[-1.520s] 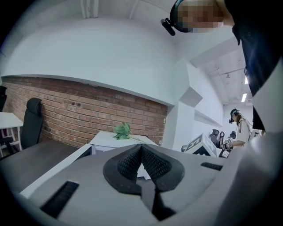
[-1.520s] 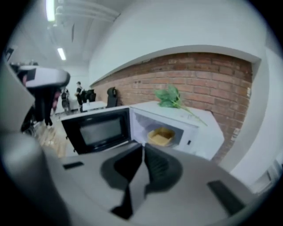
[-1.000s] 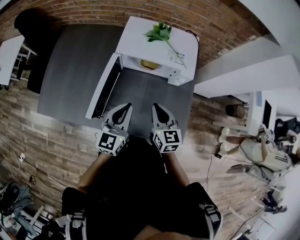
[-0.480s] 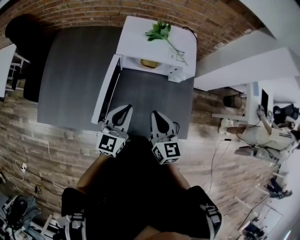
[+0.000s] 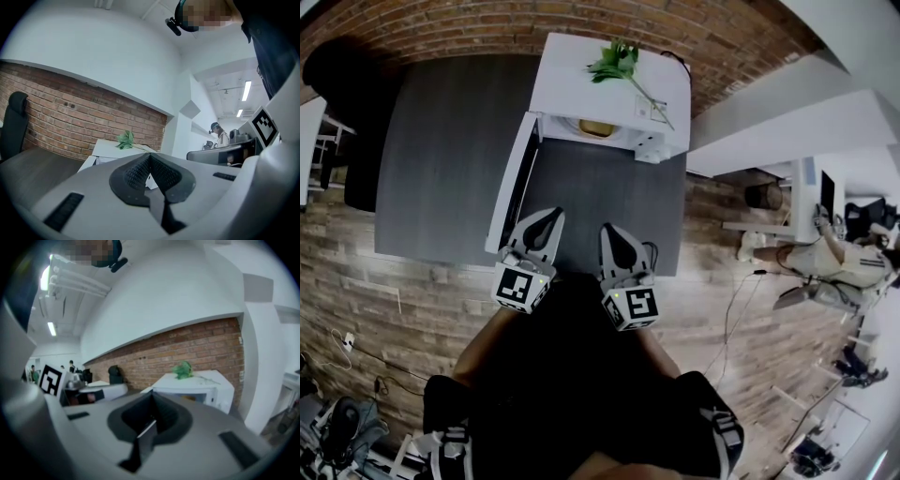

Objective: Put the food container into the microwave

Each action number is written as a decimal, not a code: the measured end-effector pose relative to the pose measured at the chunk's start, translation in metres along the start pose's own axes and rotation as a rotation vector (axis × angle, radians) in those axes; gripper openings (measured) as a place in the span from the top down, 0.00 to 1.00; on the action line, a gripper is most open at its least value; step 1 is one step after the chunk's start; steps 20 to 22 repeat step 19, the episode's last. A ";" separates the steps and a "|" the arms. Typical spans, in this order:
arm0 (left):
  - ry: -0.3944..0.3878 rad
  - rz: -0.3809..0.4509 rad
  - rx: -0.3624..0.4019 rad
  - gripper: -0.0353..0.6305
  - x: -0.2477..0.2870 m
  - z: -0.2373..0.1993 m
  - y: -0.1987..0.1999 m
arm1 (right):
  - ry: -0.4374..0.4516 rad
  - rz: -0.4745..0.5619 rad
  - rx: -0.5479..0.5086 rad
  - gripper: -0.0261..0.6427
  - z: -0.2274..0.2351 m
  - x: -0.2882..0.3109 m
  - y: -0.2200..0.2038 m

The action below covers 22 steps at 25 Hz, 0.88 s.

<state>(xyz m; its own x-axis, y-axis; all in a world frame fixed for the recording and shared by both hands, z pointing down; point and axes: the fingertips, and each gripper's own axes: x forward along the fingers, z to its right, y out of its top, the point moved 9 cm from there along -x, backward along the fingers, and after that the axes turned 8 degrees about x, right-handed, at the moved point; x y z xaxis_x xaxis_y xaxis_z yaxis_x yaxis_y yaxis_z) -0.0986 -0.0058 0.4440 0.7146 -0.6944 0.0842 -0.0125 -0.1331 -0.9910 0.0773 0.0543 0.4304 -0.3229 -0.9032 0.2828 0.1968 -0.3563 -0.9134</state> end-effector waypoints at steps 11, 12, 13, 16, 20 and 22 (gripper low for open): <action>0.005 0.016 0.008 0.89 0.012 -0.004 0.005 | 0.015 0.034 -0.014 0.91 0.007 0.009 0.012; 0.004 0.018 0.012 0.89 0.013 -0.005 0.005 | 0.017 0.032 -0.017 0.91 0.008 0.009 0.012; 0.002 0.019 0.020 0.89 0.013 -0.005 0.005 | 0.018 0.030 -0.018 0.91 0.009 0.010 0.012; 0.005 0.010 0.010 0.89 0.015 -0.005 0.006 | 0.017 0.032 -0.014 0.91 0.010 0.010 0.013; 0.010 0.005 -0.005 0.89 0.017 -0.004 0.007 | 0.013 0.034 -0.013 0.91 0.010 0.011 0.015; 0.010 0.005 -0.005 0.89 0.017 -0.004 0.007 | 0.013 0.034 -0.013 0.91 0.010 0.011 0.015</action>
